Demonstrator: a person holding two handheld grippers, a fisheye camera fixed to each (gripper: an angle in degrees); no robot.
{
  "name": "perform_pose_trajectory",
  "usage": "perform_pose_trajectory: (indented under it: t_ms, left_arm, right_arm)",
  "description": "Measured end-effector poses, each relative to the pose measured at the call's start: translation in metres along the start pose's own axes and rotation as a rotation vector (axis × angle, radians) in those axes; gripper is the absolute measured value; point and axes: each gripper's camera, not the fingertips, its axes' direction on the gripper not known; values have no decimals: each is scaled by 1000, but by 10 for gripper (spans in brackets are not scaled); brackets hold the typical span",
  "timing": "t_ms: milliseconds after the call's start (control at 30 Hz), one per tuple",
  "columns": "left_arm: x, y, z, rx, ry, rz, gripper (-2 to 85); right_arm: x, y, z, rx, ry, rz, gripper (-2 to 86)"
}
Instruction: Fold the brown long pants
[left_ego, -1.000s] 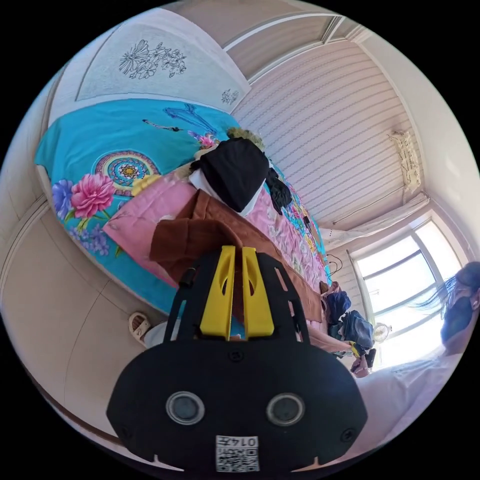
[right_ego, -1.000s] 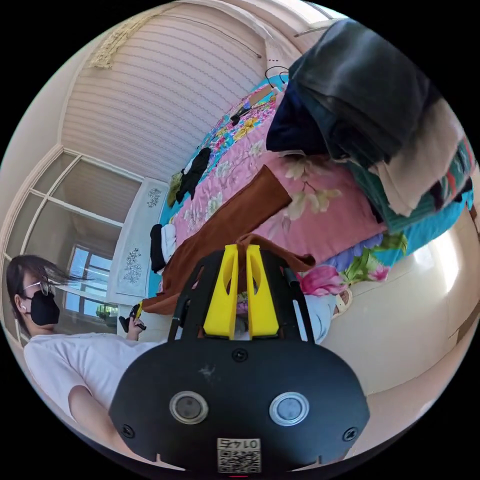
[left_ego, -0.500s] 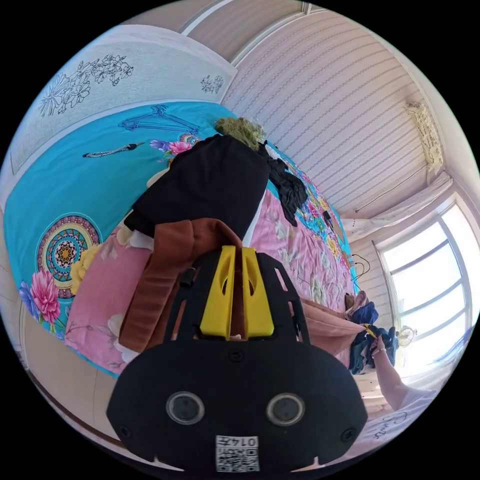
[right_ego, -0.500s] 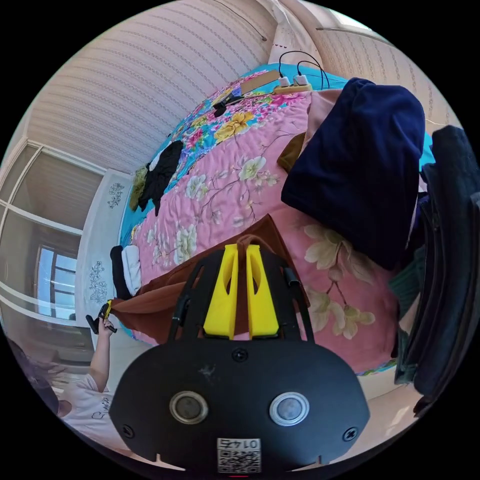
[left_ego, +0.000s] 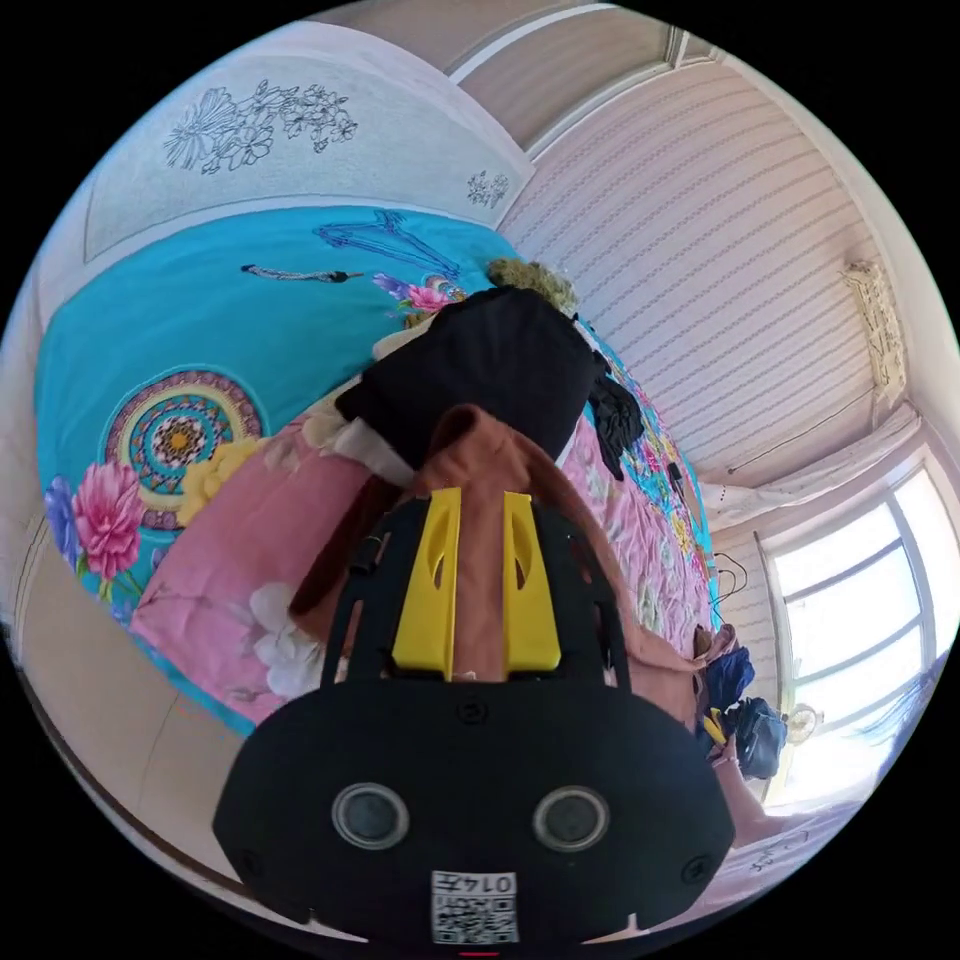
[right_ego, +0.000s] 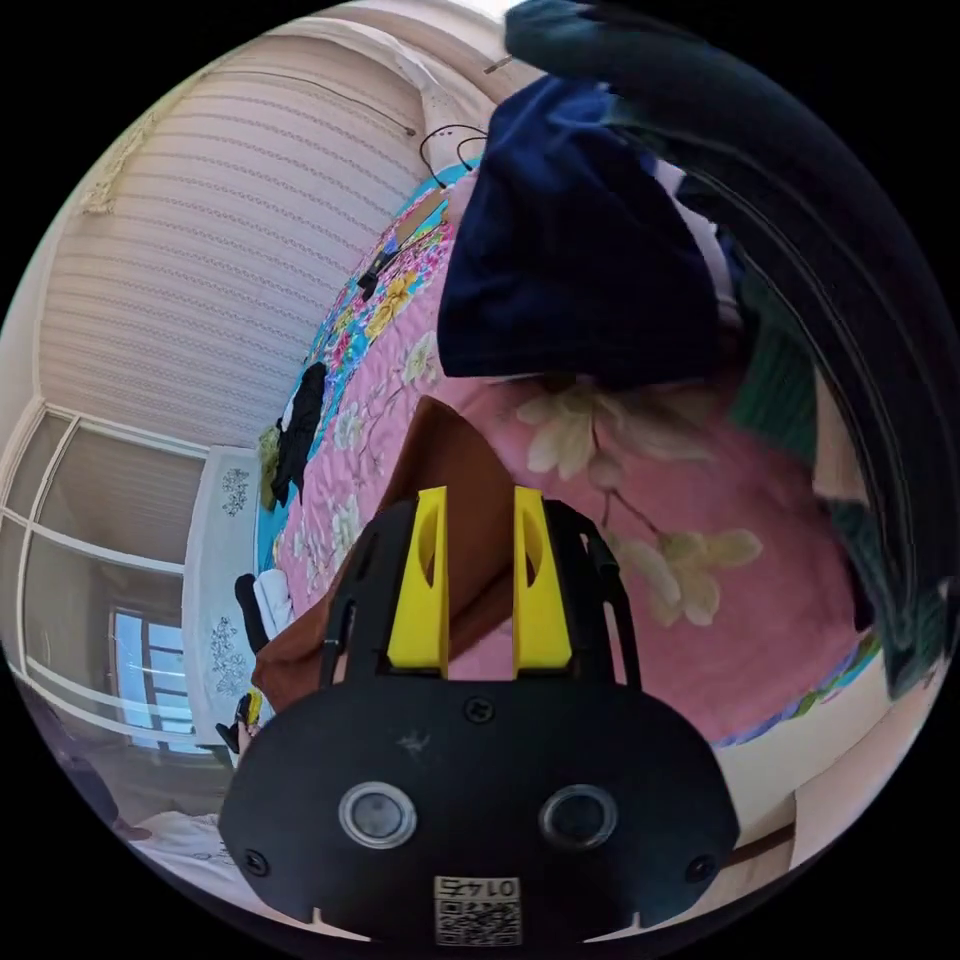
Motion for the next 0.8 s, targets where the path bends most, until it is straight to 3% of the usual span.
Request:
perform_pose_trajectory:
  t_ms: [167,300,433,633,733,800]
  left_arm:
    - [-70,78,-11,43,68,-188,69]
    - [-101,115,-16,35,87,-340,87]
    - [-109,134,-17,92,67,-353,106]
    - [-83,118,22,120,175,-292,139]
    - [-72,100,33,55,99,-275,40]
    - [-76,98,30,36,174,-306,5]
  right_arm:
    - [53,78,16,35,-105,187,121]
    - [54,94,27,122,-200,198,124]
    - [39,85,51,52,-302,150,123]
    - [11,86,73,5,-224,119,106]
    - [6,80,77,-35,-250,163,47]
    - [-2,78,73,-22,-269,140,20]
